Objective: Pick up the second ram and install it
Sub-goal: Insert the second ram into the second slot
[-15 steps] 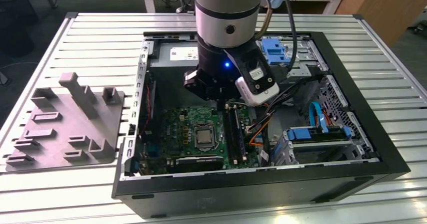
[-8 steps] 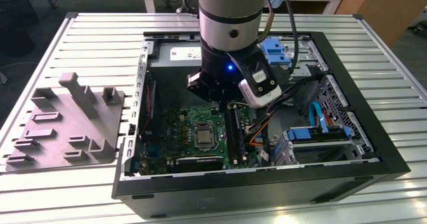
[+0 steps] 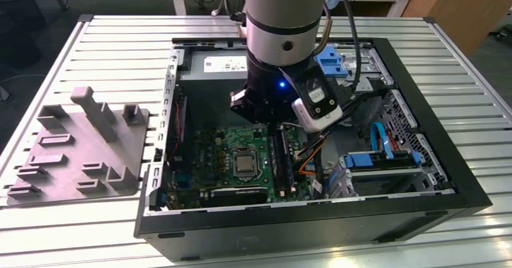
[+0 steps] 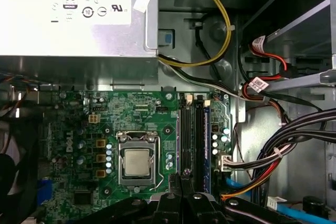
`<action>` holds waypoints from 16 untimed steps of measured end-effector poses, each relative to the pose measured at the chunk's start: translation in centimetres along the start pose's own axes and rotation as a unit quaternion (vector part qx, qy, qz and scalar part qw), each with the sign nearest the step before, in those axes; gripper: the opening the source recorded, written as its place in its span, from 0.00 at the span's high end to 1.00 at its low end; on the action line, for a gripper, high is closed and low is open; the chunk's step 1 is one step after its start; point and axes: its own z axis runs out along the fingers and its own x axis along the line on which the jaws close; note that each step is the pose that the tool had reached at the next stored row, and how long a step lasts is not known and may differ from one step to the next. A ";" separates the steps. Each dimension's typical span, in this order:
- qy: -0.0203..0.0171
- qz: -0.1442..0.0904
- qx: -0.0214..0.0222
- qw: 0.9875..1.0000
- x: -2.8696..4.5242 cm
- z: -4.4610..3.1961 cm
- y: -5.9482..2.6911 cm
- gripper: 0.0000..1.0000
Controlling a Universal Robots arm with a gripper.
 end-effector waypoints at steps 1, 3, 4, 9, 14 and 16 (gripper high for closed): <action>0.000 0.000 0.000 1.000 -0.09 0.06 0.01 0.89; 0.000 -0.001 -0.001 1.000 -0.26 0.18 0.02 0.89; 0.000 -0.001 -0.002 1.000 -0.33 0.23 0.03 0.89; 0.000 -0.007 -0.003 1.000 -0.62 0.56 0.08 0.89; 0.001 -0.017 -0.003 1.000 -0.82 0.82 0.09 0.89; 0.001 -0.020 -0.003 1.000 -0.96 0.94 0.10 0.89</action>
